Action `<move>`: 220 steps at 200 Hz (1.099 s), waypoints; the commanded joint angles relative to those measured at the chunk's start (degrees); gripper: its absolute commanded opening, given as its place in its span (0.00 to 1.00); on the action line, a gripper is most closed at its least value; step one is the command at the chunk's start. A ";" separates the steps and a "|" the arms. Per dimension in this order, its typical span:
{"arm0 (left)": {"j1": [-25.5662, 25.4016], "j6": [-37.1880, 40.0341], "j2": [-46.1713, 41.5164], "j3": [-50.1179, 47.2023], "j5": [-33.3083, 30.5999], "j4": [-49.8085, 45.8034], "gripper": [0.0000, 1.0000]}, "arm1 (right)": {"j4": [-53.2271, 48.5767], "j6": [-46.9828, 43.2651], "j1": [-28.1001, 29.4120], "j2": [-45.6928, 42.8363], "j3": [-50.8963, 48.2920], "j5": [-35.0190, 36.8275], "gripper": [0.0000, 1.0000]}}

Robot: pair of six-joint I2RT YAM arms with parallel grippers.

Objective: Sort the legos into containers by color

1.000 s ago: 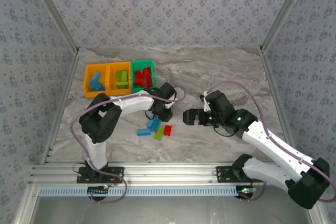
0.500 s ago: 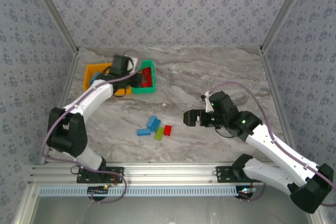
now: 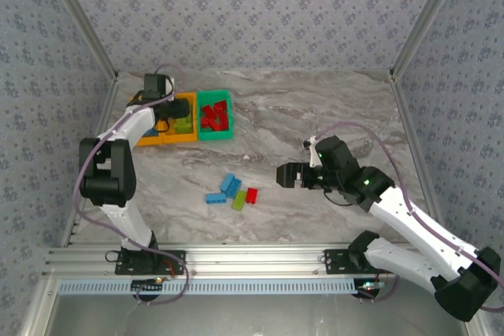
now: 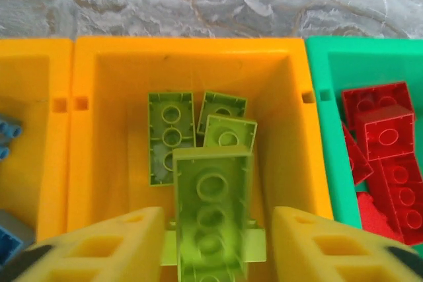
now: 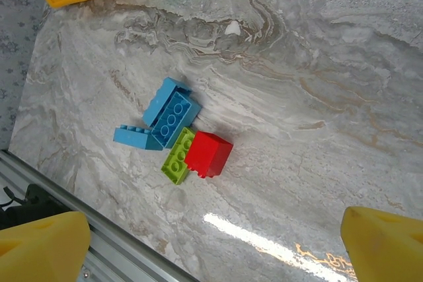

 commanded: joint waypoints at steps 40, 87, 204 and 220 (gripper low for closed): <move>-10.02 -2.84 -21.03 -9.26 2.41 -4.16 0.59 | 2.01 0.07 -0.99 2.52 -0.57 1.68 1.00; -26.74 -5.66 -36.25 -22.93 0.62 -12.29 0.66 | 4.68 -1.20 -2.39 5.21 -0.79 -0.11 1.00; -32.41 -10.34 -13.84 -22.87 3.14 -8.51 0.61 | 5.07 0.35 -2.87 3.83 -2.41 -0.28 1.00; -32.40 -10.54 -12.42 -22.45 2.11 -8.30 0.58 | 4.58 0.42 -2.95 2.86 -2.77 0.46 1.00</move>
